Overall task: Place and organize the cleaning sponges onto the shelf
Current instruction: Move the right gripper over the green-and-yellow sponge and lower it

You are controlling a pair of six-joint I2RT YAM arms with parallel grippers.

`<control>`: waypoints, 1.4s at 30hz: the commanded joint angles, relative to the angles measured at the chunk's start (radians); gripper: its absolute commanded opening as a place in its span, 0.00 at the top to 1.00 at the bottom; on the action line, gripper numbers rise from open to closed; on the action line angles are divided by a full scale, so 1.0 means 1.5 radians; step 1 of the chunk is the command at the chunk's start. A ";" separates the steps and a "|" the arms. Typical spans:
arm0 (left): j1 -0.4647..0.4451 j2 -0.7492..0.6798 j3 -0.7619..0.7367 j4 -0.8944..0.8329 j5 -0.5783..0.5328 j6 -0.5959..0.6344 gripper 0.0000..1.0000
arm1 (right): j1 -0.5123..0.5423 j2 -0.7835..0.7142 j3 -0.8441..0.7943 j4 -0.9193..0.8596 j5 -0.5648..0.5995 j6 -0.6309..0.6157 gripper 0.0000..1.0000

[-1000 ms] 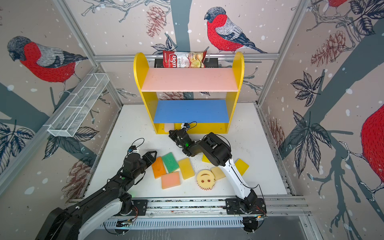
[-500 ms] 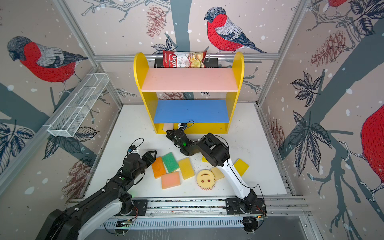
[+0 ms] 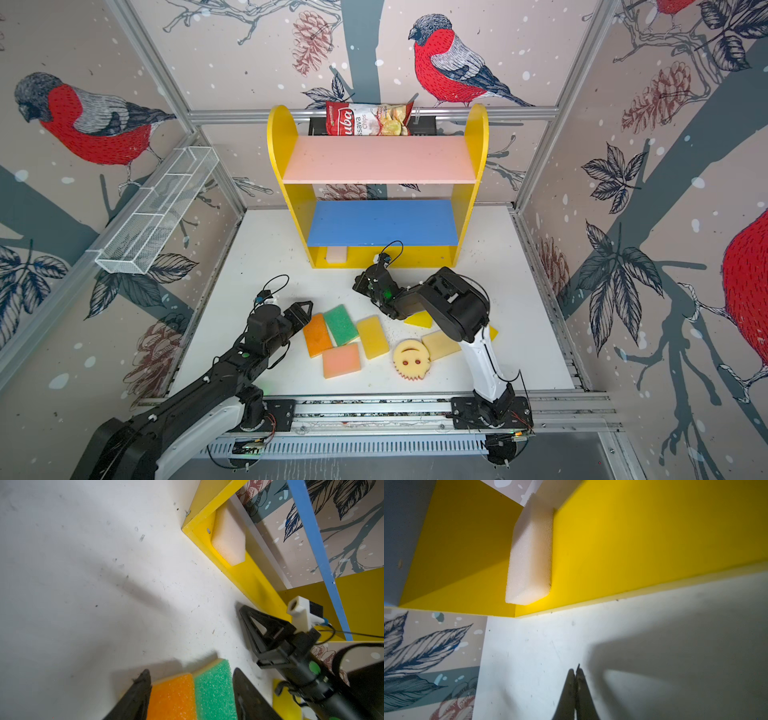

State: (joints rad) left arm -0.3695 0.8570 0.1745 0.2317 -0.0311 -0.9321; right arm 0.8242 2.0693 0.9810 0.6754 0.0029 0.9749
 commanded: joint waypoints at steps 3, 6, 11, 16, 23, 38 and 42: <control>0.003 0.040 0.039 0.011 -0.026 0.045 0.37 | -0.011 -0.132 -0.097 -0.051 0.048 -0.124 0.93; 0.004 0.090 0.064 0.030 -0.023 0.055 0.37 | -0.017 -0.194 -0.127 -0.102 0.060 -0.161 0.88; 0.005 0.185 0.116 0.052 -0.006 0.065 0.38 | -0.005 -0.267 -0.150 -0.180 0.020 -0.251 0.62; 0.005 0.250 0.158 0.043 -0.007 0.054 0.39 | 0.021 -0.334 -0.185 -0.246 -0.008 -0.308 0.40; 0.008 0.292 0.190 0.041 0.009 0.048 0.40 | 0.051 -0.378 -0.242 -0.292 -0.034 -0.329 0.35; 0.007 0.266 0.180 0.025 0.040 0.032 0.41 | 0.149 -0.393 -0.295 -0.255 0.058 -0.285 0.37; 0.007 0.234 0.149 0.012 0.042 0.025 0.41 | 0.168 -0.400 -0.274 -0.257 0.107 -0.300 0.35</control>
State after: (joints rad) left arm -0.3618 1.2327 0.4198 0.2707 0.0246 -0.8852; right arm 1.0576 1.4780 0.5476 0.2577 0.0818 0.5274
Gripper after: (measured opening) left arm 0.586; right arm 0.647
